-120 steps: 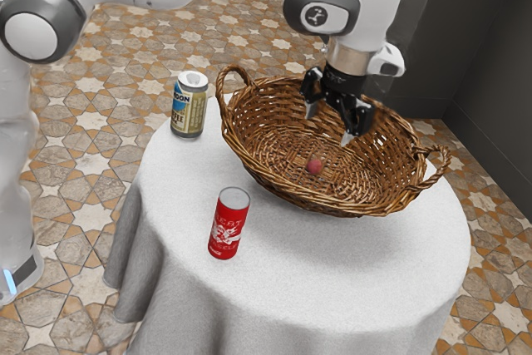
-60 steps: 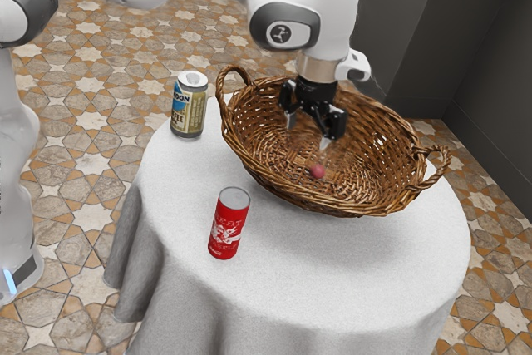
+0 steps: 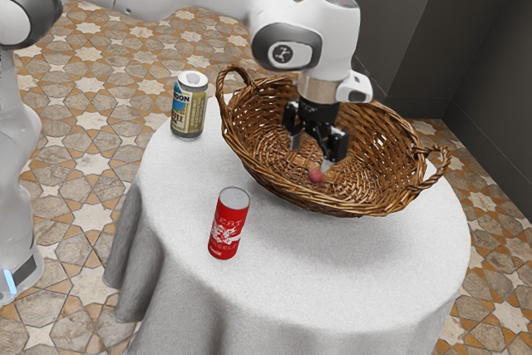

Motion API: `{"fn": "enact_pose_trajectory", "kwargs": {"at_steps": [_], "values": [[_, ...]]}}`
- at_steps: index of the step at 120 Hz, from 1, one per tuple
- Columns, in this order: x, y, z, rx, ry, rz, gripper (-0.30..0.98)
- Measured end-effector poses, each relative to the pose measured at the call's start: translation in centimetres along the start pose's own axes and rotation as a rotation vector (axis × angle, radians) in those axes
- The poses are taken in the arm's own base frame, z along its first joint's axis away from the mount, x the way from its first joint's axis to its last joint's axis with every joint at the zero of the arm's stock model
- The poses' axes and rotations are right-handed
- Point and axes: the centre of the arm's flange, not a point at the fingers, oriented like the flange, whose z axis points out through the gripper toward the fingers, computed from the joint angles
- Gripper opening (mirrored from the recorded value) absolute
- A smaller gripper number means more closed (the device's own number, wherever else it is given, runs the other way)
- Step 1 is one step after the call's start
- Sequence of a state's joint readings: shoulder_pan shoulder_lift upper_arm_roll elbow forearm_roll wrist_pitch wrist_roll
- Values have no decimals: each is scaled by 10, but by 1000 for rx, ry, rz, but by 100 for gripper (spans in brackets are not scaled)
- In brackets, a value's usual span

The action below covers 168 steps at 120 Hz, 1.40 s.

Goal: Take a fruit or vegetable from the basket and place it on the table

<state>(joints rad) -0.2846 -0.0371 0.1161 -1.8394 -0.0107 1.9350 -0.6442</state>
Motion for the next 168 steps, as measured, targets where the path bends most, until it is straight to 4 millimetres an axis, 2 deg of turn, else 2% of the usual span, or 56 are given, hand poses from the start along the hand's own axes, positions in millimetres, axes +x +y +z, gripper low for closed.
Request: {"fn": "enact_pose_trajectory", "kwargs": {"at_steps": [32, 52, 66, 83, 92, 101, 122, 132, 148, 168], "values": [[23, -16, 17, -9, -33, -5, 60], [33, -17, 15, -18, -26, 12, 60], [27, -1, 16, -22, -29, 58, 60], [0, 37, 20, -29, -43, 151, 60], [-9, 45, 19, -31, -50, 179, 60], [-4, 37, 19, -27, -56, 170, 60], [32, -12, 22, -11, -64, 86, 60], [41, -26, 19, -10, -60, 68, 59], [37, -25, 12, -17, -55, 85, 59], [27, -7, 20, -17, -73, 128, 59]]}}
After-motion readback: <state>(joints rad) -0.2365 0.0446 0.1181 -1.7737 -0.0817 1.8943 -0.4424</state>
